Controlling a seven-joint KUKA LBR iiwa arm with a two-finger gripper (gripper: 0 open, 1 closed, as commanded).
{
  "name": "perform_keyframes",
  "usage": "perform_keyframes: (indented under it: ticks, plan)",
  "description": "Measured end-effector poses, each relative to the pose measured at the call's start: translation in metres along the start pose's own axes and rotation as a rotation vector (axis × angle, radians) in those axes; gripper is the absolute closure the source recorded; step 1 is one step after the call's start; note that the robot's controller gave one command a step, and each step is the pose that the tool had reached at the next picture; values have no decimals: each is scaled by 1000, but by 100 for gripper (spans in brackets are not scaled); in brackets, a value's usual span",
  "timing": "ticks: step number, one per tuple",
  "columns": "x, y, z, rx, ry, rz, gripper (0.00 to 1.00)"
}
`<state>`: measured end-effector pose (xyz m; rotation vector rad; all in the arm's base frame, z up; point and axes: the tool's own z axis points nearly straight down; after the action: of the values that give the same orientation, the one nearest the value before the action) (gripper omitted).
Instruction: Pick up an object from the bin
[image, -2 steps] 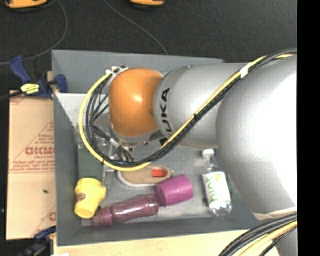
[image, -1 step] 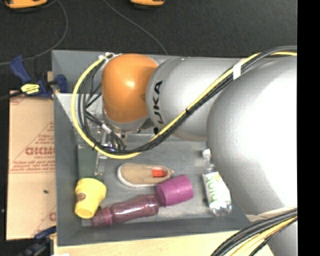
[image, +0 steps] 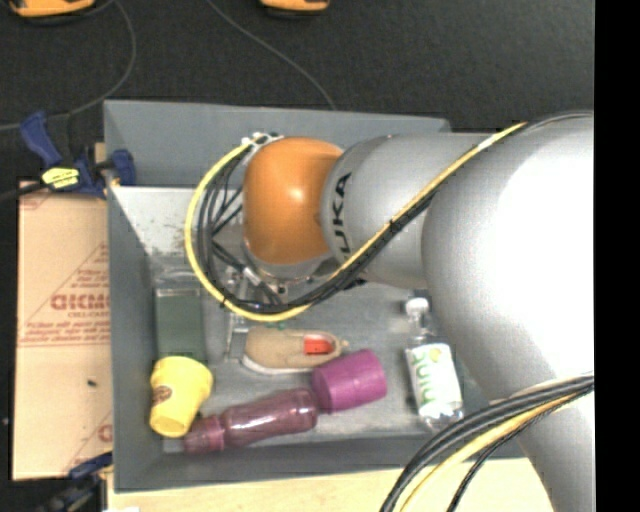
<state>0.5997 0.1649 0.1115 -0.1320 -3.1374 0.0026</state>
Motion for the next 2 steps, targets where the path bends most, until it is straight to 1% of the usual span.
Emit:
perform_keyframes:
  ticks: [1, 2]
  plan:
    - [-1, 1, 0, -2, -1, 1, 0]
    - [-6, -10, -34, -1, -3, -85, 0]
